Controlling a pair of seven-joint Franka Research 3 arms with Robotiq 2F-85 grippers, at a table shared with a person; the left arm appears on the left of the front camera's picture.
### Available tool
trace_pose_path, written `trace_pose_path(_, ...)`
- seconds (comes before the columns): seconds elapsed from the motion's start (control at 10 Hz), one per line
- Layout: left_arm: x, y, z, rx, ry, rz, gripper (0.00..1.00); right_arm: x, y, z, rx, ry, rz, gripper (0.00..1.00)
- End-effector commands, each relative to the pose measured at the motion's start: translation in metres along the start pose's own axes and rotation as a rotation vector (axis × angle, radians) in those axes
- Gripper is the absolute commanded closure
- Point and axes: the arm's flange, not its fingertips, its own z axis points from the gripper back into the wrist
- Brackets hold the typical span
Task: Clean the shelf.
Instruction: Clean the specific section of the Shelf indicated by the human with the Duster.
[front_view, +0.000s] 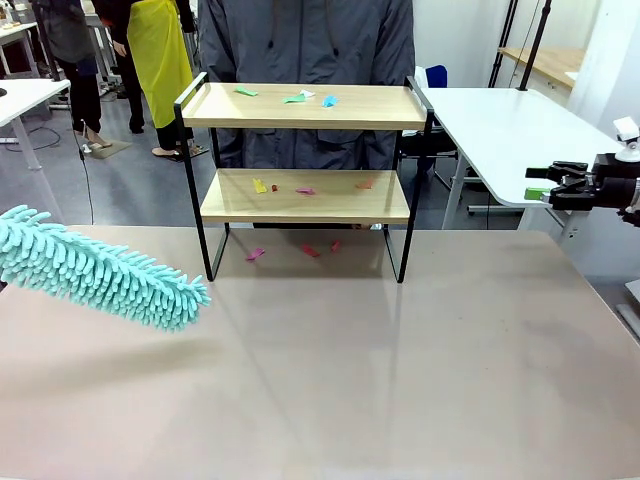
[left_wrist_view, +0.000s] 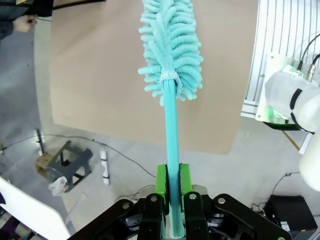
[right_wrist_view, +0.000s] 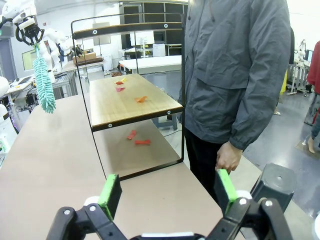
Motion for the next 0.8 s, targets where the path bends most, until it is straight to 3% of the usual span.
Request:
trace_pose_path(0.0,-0.0009,-0.0025,0.0015,-0.002,0.000,-0.011,0.87,0.0024,0.0005,-0.0016,0.002,-0.002,0.004,0.00)
trace_pose_path(0.7,-0.0009,-0.0025,0.0015,-0.002,0.000,-0.011,0.87,0.0024,0.0005,-0.0016,0.002,-0.002,0.004,0.00)
